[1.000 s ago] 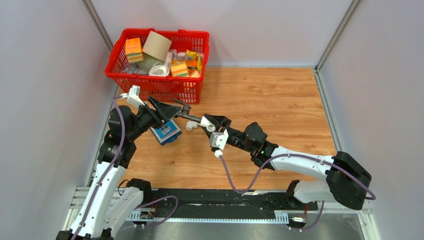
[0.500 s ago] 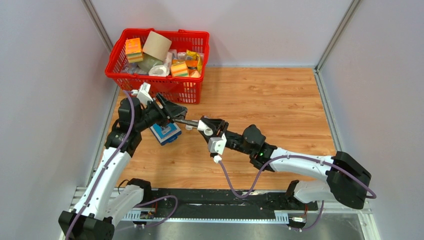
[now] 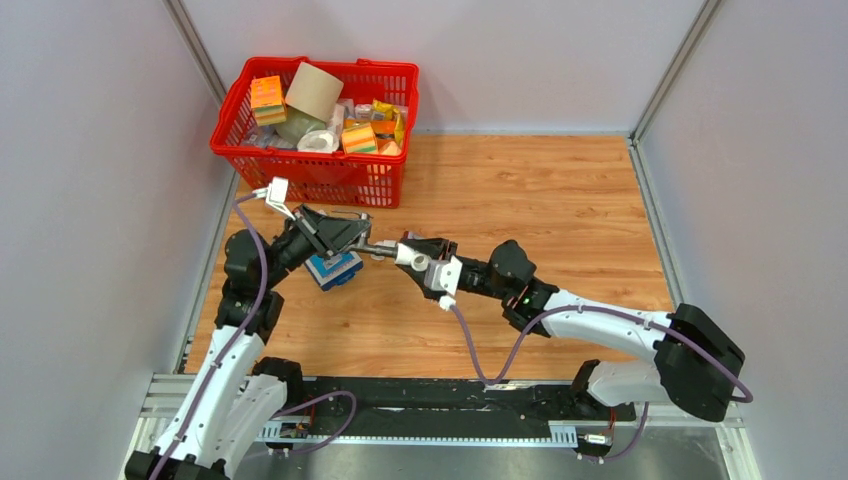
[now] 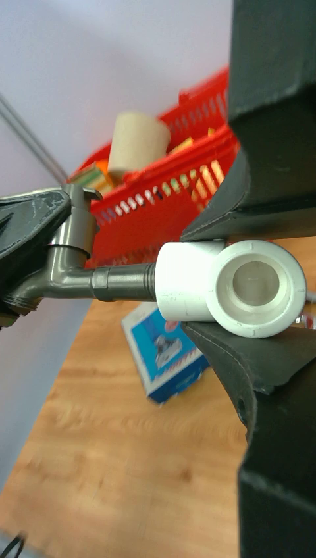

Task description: Install the water faucets

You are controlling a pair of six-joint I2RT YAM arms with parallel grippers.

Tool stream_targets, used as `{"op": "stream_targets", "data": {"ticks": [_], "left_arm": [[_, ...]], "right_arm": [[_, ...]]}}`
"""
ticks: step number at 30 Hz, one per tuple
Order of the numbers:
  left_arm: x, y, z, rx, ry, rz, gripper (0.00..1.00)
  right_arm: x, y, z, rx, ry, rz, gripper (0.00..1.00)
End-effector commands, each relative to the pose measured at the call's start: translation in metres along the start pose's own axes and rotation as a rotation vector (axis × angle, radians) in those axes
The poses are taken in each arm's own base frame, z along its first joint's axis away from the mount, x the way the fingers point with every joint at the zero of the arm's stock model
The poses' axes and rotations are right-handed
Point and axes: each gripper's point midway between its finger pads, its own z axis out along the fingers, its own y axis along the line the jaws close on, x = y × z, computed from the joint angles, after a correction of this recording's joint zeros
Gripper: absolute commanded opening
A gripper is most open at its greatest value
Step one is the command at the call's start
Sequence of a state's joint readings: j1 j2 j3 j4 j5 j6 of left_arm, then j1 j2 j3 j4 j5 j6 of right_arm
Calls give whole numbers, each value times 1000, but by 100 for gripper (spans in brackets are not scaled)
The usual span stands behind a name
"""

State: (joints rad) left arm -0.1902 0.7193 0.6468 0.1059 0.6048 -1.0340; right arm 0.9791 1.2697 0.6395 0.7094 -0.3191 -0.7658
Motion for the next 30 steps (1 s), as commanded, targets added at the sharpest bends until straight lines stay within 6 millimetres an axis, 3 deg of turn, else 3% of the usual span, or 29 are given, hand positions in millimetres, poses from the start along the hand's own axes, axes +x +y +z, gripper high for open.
{"op": "stream_targets", "data": {"ticks": [1,4,9,11,17,20,21,23,25,30], "left_arm": [[-10,-55,-16,296,-119,240,0],[-15,-77,-29,406,-207,415,0],[-2,-93,-47,542,-260,675,0],[2,-101,-55,600,-294,756,0],[4,-110,-70,685,-382,754,0],[5,-109,-74,705,-405,702,1],[5,-107,-73,700,-396,685,6],[6,-102,-68,676,-368,654,26],[10,-100,-67,674,-335,638,39],[23,-95,-65,681,-240,617,52]], "right_arm": [[-57,-30,3,-55,-195,244,0],[-62,-36,-1,-146,-202,410,0],[-81,-41,-6,-302,-242,667,3],[-80,-43,-4,-350,-227,801,6],[-78,-40,5,-494,-155,1081,0],[-75,-42,8,-489,-149,1103,0],[-75,-43,7,-477,-156,1085,0],[-75,-43,4,-448,-171,1040,0],[-76,-45,1,-433,-178,999,0],[-78,-43,-1,-454,-176,964,0]]}}
